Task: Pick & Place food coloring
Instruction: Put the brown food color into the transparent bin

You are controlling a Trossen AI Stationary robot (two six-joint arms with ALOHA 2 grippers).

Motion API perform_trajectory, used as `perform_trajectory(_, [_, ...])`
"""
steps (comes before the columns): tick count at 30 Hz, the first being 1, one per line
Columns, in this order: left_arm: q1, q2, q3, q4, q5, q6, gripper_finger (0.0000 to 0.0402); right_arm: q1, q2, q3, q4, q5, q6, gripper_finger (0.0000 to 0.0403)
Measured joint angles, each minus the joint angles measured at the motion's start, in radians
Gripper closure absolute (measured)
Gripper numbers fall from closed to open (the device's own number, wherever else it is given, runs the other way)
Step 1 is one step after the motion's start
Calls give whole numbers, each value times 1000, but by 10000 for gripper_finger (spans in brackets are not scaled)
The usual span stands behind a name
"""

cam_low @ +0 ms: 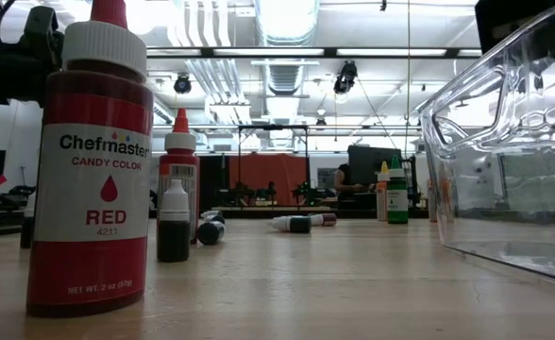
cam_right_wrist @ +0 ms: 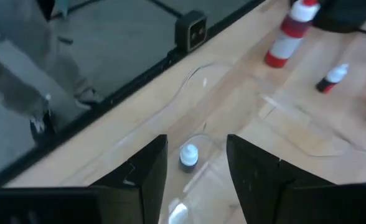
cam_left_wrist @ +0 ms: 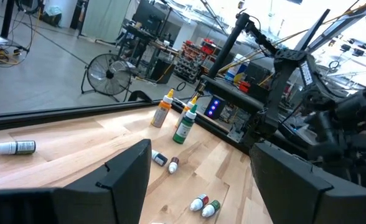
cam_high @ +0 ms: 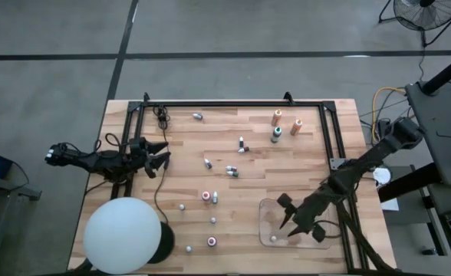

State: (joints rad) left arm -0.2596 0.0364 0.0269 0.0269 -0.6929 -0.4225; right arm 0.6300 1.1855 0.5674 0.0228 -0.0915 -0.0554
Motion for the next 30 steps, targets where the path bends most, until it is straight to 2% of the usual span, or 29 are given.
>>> perform_trajectory(5, [0,0,0,0,0,0,157,1,-85,0,-36,93,86,246])
perform_trajectory(13, [0,0,0,0,0,0,157,2,-166,0,-44,368,245,246])
perform_trajectory(20, [0,0,0,0,0,0,157,2,-188,-12,-44,548,357,245])
perform_trajectory(23, [0,0,0,0,0,0,157,-9,-191,-16,-48,555,350,245])
perform_trajectory(27, [0,0,0,0,0,0,157,-60,-184,-16,-53,453,294,245])
perform_trajectory(30, [0,0,0,0,0,0,157,-140,-177,-16,-96,363,308,245])
